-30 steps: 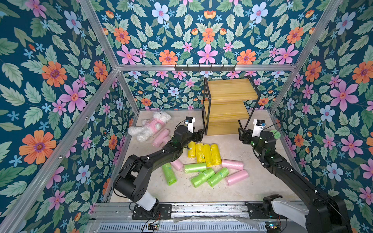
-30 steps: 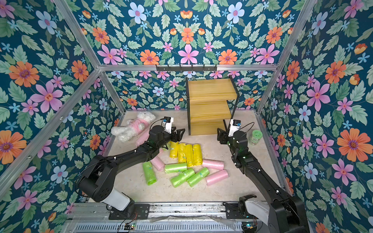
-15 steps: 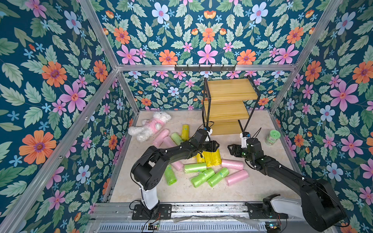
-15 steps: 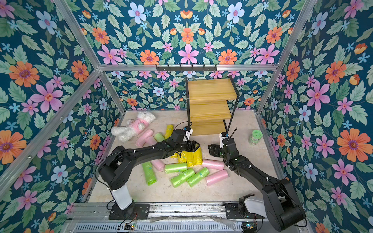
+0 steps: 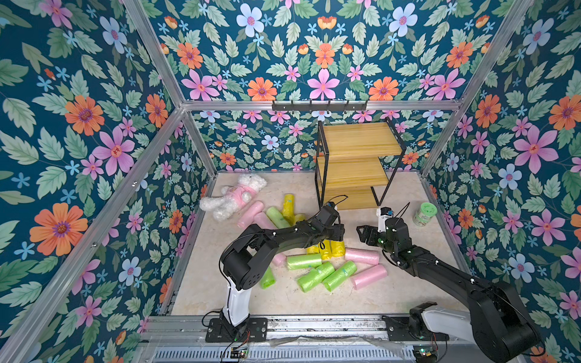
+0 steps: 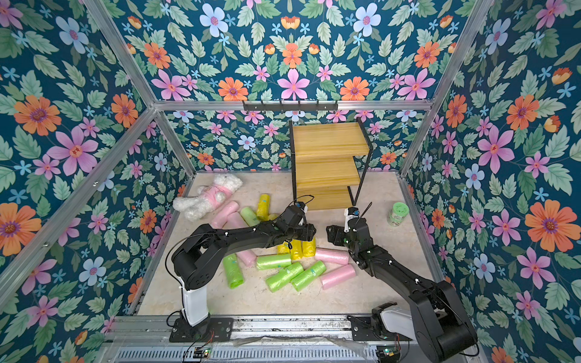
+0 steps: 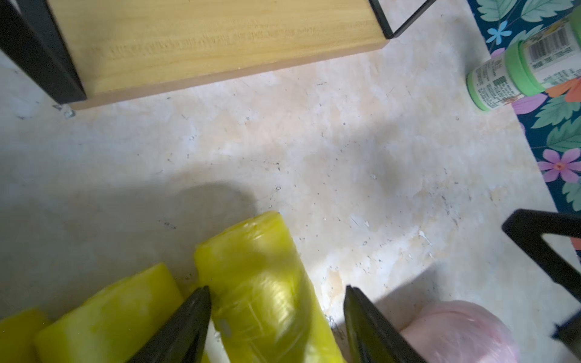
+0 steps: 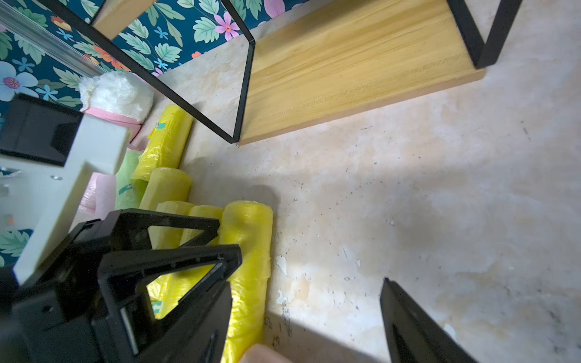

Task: Sort the rolls of trash bags by color and place them on the shelf
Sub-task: Pick up the roll of trash bags from the center of the board.

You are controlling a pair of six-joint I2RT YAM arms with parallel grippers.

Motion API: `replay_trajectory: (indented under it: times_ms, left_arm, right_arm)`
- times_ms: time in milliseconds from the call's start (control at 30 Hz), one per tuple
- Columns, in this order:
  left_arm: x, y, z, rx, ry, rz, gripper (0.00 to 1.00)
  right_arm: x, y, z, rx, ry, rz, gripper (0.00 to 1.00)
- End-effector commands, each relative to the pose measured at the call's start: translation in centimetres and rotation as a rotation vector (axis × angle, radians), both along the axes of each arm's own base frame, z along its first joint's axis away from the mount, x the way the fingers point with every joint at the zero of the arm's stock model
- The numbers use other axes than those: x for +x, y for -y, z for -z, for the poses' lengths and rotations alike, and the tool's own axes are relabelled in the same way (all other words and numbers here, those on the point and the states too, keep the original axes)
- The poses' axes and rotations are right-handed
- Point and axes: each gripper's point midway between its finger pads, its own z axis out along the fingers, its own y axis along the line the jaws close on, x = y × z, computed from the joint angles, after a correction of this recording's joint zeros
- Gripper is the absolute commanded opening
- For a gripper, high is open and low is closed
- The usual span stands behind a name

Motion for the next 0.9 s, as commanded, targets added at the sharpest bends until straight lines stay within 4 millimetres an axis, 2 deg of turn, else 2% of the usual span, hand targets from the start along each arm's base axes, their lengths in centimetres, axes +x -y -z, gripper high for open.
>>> replay_trajectory:
  times_ms: [0, 267, 533, 667, 867]
  left_arm:
    - [0.1, -0.9, 1.4, 0.063, -0.02, -0.027, 0.74]
    - [1.2, -0.1, 3.2, 0.104, -0.014, -0.045, 0.72]
    - [1.5, 1.2, 4.0, 0.207, 0.032, -0.011, 0.73]
    - [1.9, 0.6, 4.2, 0.28, 0.069, -0.015, 0.73]
    - [2.0, 1.1, 4.1, 0.272, 0.074, -0.006, 0.6]
  right_arm:
    - [0.4, -0.3, -0.4, 0.018, 0.022, -0.002, 0.79]
    - [0.4, -0.8, -0.2, 0.043, 0.01, -0.018, 0.79]
    - [0.2, -0.6, -0.3, 0.041, 0.016, -0.012, 0.79]
    - [0.1, -0.2, -0.3, 0.029, 0.021, 0.0, 0.79]
    - [0.0, 0.9, -0.6, 0.039, 0.039, 0.031, 0.79]
